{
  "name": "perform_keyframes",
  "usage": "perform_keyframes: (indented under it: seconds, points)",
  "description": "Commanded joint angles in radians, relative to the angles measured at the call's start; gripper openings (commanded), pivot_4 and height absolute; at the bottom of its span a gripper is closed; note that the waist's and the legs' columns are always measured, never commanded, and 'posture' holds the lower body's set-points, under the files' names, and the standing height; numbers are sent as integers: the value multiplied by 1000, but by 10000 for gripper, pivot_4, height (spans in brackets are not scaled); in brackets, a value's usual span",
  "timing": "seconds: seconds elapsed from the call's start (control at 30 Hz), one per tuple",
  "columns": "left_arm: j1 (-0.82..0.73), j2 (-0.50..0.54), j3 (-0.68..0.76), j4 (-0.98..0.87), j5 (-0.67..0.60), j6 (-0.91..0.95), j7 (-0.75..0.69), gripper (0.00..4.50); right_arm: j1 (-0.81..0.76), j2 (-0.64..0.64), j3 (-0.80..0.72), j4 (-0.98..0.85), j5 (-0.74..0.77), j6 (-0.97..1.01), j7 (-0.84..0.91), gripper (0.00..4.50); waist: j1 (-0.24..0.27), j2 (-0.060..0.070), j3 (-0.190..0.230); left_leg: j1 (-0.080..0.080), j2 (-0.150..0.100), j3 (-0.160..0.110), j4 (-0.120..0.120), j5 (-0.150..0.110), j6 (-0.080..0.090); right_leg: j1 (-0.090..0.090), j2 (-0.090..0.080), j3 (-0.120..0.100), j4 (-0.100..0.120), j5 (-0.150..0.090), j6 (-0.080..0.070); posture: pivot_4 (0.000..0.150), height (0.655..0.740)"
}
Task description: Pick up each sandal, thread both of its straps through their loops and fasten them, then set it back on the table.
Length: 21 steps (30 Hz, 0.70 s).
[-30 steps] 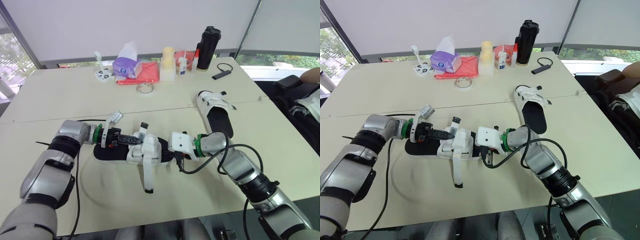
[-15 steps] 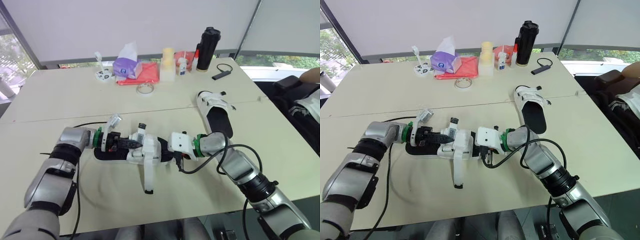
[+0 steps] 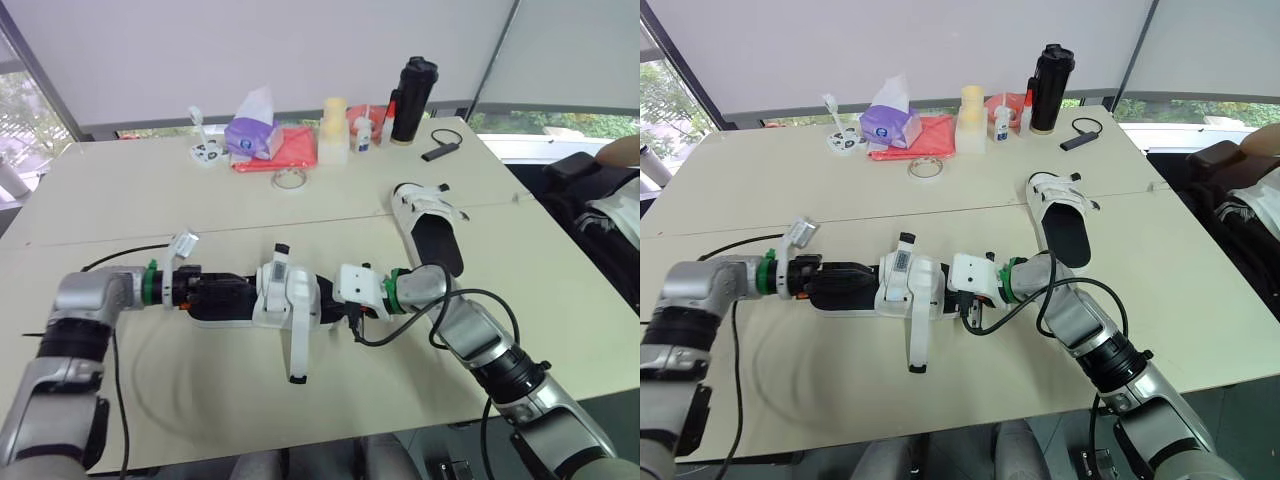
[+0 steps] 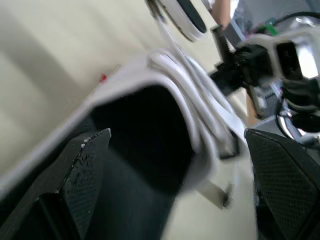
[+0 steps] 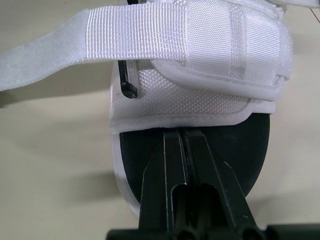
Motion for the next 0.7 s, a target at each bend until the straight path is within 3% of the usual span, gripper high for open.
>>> perform_keyframes:
  seconds: [0.03, 0.2, 0.3, 0.4, 0.7]
  points:
    - [129, 54, 97, -276, -136, 83, 2, 44454, 6, 0, 21, 16, -9, 2, 5, 0, -1, 0, 0, 0, 0, 0, 0, 0, 0, 0, 0, 0, 0, 0, 0, 1500, 7400]
    - [351, 101, 116, -563, -211, 78, 19, 44454, 5, 3, 21, 22, -10, -2, 6, 0, 2, 0, 0, 0, 1, 0, 0, 0, 0, -1, -1, 1, -1, -2, -4, 1500, 7400]
    - [406, 67, 94, -641, -235, 79, 86, 44454, 3, 6, 23, 19, -9, 2, 7, 0, 4, 0, 0, 0, 1, 1, 0, 0, 0, -1, -3, 1, -1, -2, -4, 1500, 7400]
    - [418, -20, 30, -660, -197, 34, 186, 44454, 2, 9, 26, 17, -10, 6, 9, 0, 8, 0, 0, 0, 4, 1, 0, 0, 0, -1, -3, 0, -1, -2, -4, 1500, 7400]
    - [371, -130, -110, -554, -78, -105, 304, 44454, 5, 14, 31, 1, -13, 22, 6, 0, 4, 0, 0, -1, 0, 2, -1, 0, 0, -2, -2, 0, -2, -2, -5, 1500, 7400]
